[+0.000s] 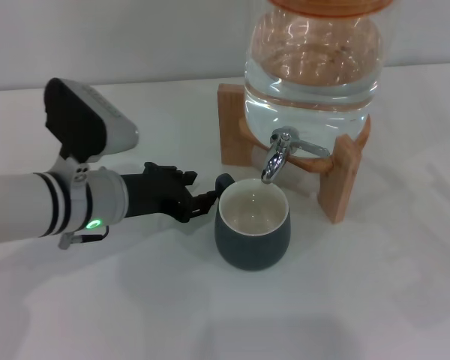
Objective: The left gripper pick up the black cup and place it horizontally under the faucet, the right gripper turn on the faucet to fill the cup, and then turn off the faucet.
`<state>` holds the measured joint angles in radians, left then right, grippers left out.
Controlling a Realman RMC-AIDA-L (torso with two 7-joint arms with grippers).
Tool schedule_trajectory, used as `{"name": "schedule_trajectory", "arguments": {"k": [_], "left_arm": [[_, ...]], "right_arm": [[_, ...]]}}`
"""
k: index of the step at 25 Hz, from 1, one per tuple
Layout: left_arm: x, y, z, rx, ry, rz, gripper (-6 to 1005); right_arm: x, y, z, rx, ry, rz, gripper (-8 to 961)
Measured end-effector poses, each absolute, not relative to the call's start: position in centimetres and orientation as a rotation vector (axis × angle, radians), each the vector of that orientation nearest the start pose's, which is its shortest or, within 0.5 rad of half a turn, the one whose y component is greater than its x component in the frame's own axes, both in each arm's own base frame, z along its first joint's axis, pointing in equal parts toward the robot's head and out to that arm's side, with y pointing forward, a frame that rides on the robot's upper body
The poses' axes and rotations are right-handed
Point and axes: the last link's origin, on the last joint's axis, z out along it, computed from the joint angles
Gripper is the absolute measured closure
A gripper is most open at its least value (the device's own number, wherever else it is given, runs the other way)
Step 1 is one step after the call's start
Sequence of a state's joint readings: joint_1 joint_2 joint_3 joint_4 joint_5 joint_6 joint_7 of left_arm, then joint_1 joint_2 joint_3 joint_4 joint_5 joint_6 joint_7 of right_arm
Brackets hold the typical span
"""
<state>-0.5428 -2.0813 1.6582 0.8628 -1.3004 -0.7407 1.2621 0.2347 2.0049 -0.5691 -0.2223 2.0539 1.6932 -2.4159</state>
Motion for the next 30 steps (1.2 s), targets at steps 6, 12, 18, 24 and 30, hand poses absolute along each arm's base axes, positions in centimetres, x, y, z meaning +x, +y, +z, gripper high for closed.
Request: {"name": "schedule_trajectory", "arguments": {"k": [6, 12, 18, 24, 30], "left_arm": [[-20.8, 36.9, -8.6, -2.623, -0.586, -0.189, 486], [-21.4, 36.3, -8.0, -2.62, -0.583, -0.202, 488], [-22.4, 35.7, -7.3, -2.613, -0.623, -0.246, 490], [-24.1, 34.9, -5.6, -2.605, -0.667, -0.307, 491], [-27.1, 33.7, -2.0, -2.498, -0.684, -0.457, 493]], "right_arm": [[35.0, 25.3, 8.1, -1.65, 0.411, 1.12, 123], [35.1, 25.3, 8.1, -1.647, 0.414, 1.116, 124], [35.2, 25.3, 8.2, -1.639, 0.418, 1.111, 124], [35.3, 25.3, 8.3, -1.638, 0.422, 1.107, 124], [35.6, 24.8, 9.9, -1.728, 0.434, 1.102, 124]]}}
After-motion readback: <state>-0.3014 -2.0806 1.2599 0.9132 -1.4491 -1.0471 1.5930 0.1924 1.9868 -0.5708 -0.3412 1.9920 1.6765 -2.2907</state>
